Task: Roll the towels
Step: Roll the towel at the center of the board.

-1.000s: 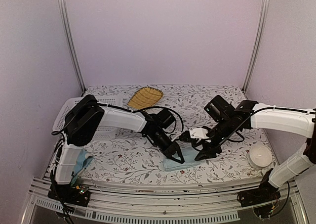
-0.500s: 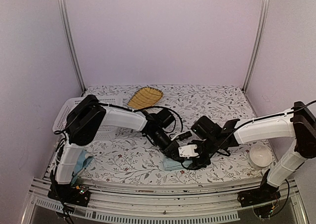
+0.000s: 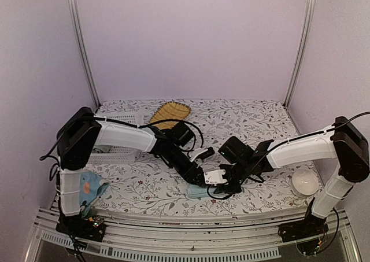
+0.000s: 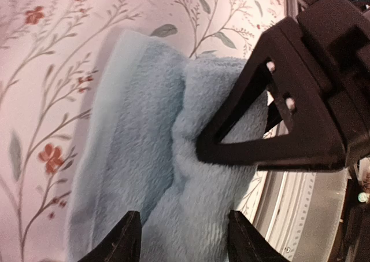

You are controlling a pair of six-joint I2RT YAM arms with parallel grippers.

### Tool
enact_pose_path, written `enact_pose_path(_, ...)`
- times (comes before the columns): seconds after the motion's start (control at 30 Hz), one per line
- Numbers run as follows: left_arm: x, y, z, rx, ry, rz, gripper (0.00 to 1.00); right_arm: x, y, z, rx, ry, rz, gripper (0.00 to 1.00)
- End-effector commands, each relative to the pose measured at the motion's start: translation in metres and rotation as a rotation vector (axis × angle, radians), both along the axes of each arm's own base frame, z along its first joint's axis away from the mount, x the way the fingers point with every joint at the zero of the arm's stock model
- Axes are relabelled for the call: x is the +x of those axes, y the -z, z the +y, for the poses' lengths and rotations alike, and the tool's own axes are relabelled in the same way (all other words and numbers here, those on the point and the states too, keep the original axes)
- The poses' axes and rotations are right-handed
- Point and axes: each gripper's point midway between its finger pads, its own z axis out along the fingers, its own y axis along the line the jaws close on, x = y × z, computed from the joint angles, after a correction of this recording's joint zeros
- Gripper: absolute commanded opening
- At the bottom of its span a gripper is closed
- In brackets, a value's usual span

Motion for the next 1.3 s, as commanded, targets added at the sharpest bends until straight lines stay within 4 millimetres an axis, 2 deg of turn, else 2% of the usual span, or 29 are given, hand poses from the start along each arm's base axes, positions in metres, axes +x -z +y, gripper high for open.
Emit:
enact_pose_path(0.0,0.048,-0.048,0.023,-0.043,-0.203,-0.267,0.53,-0.052,0.022,-0.025,-0.130,-0.060,0.274,0.20)
enact_pose_path(0.07,0.049,-0.055,0.038,-0.044,-0.261,-0.318,0.53,-0.056,0.018,-0.023,-0.136,-0.062,0.334,0.20)
enact_pose_path(0.2,0.049,-0.086,0.069,-0.132,-0.407,-0.437,0.53,-0.057,0.010,-0.020,-0.139,-0.038,0.482,0.20)
enact_pose_path(0.23,0.046,-0.090,0.078,-0.155,-0.439,-0.461,0.54,-0.054,0.010,-0.019,-0.144,-0.025,0.518,0.16)
enact_pose_path(0.3,0.037,-0.101,0.090,-0.203,-0.467,-0.529,0.53,-0.049,0.010,-0.018,-0.150,-0.005,0.580,0.15)
enact_pose_path(0.37,0.015,-0.110,0.091,-0.223,-0.432,-0.634,0.53,-0.044,0.010,-0.016,-0.149,0.013,0.641,0.14)
enact_pose_path(0.47,-0.017,-0.111,0.087,-0.187,-0.364,-0.799,0.51,-0.038,0.017,-0.016,-0.176,0.044,0.739,0.14)
enact_pose_path(0.57,-0.044,-0.100,0.083,-0.119,-0.300,-0.896,0.49,-0.035,0.020,-0.015,-0.191,0.061,0.820,0.13)
enact_pose_path(0.67,-0.048,-0.086,0.090,0.014,-0.338,-0.999,0.46,-0.034,0.023,-0.015,-0.197,0.068,0.865,0.13)
enact_pose_path(0.77,-0.063,-0.076,0.076,0.036,-0.226,-1.072,0.45,-0.032,0.024,-0.014,-0.199,0.075,0.900,0.13)
enact_pose_path(0.87,-0.076,-0.070,0.051,0.024,-0.100,-1.091,0.47,-0.031,0.026,-0.013,-0.203,0.081,0.920,0.13)
enact_pose_path(1.1,-0.078,-0.042,0.004,0.123,0.115,-1.179,0.55,-0.027,0.029,-0.013,-0.210,0.114,0.976,0.12)
enact_pose_path(1.27,-0.080,-0.016,-0.013,0.190,0.247,-1.159,0.58,-0.025,0.029,-0.013,-0.203,0.135,1.021,0.12)
